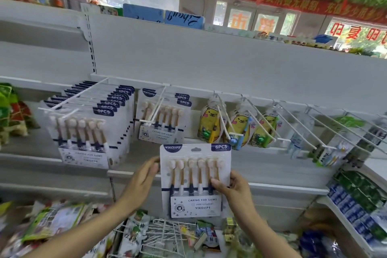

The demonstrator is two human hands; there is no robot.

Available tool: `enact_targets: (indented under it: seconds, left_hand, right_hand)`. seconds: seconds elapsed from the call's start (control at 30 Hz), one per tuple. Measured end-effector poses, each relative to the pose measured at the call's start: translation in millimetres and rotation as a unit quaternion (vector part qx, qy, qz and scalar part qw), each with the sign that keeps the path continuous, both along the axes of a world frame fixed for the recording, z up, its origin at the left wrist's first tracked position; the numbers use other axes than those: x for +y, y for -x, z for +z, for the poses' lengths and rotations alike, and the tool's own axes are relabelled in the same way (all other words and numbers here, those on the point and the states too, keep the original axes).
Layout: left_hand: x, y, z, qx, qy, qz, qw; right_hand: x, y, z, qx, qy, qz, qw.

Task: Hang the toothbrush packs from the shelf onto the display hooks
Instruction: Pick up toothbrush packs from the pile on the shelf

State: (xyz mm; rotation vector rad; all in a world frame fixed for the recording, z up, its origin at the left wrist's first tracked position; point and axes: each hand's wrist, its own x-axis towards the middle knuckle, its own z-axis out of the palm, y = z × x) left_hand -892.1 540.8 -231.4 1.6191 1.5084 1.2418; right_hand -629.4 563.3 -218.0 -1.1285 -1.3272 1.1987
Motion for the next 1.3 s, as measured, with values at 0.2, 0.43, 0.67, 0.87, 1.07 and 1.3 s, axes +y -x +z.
enact_targets:
  seconds: [0.2,0.43,0.67,0.87,1.07,1.3]
  left_hand:
    - [-41,16,-16,0.001,0.027,-0.025,0.999]
    - [-67,33,-5,-0.054,0.037,0.042,0.997]
    - [-82,59,-3,-0.065,0.008,0.058,0.996]
    - [-81,64,1,-0.073,-0.015,0.062,0.995]
    - [-64,60,2,-0.089,-0.016,0.083,0.992]
    - [-24,56,-8,-0.114,-0.007,0.135,0.984]
  right_hand:
    - [-2,37,7,0.003,-0.008,0.024,1.000]
    - [-13,71,17,-0.016,-0.049,0.054,0.997]
    - [-26,90,23,-0.026,-0.076,0.063,0.995]
    - [-21,99,30,0.001,-0.080,0.064,0.995]
    - [-8,102,35,0.019,-0.084,0.061,0.994]
    - [28,106,33,0.011,-0.072,0.049,0.996]
